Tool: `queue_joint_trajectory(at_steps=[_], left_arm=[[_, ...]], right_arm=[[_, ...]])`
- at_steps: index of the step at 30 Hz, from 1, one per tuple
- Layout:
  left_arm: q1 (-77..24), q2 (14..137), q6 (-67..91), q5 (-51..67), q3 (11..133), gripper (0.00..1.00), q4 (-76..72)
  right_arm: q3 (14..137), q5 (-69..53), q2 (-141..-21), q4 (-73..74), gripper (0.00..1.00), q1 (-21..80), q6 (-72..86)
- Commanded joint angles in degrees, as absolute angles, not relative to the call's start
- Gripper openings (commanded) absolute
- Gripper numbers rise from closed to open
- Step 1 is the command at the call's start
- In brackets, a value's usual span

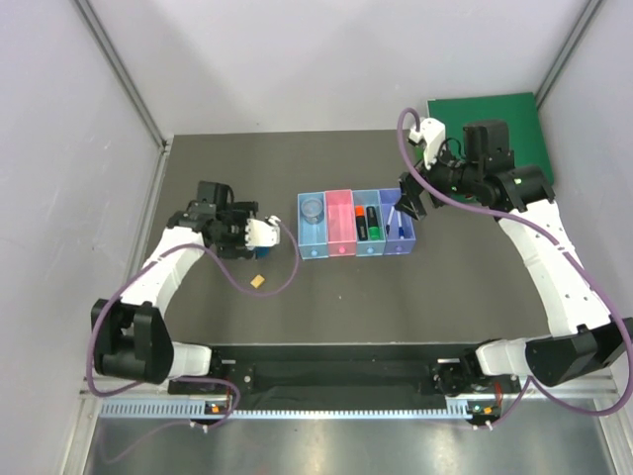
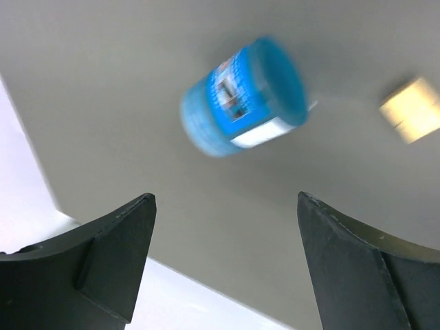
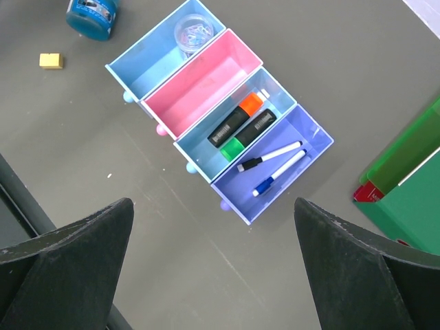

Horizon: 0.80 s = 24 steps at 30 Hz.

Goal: Sort the stationery into containers
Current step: Pick up the stationery from the center of the board.

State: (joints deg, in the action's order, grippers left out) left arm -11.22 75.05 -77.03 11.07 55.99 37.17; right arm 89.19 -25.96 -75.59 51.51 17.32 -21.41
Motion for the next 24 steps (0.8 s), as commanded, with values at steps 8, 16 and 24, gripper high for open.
queue_joint_trajectory(at_steps=[8,16,24], left_arm=[[-2.2,88.75,-129.97,30.05,70.39,0.89,54.74],[-2.2,95.09,-141.5,28.83,72.07,0.9,59.06],[-1.58,99.58,-146.67,28.65,74.97,0.9,57.92]], right_arm=[[87.8,-25.23,-74.36,51.24,1.0,16.61,-21.8],[86.66,-24.96,-74.36,51.24,1.0,16.44,-22.24],[86.22,-25.14,-75.23,51.42,1.0,16.35,-21.88]])
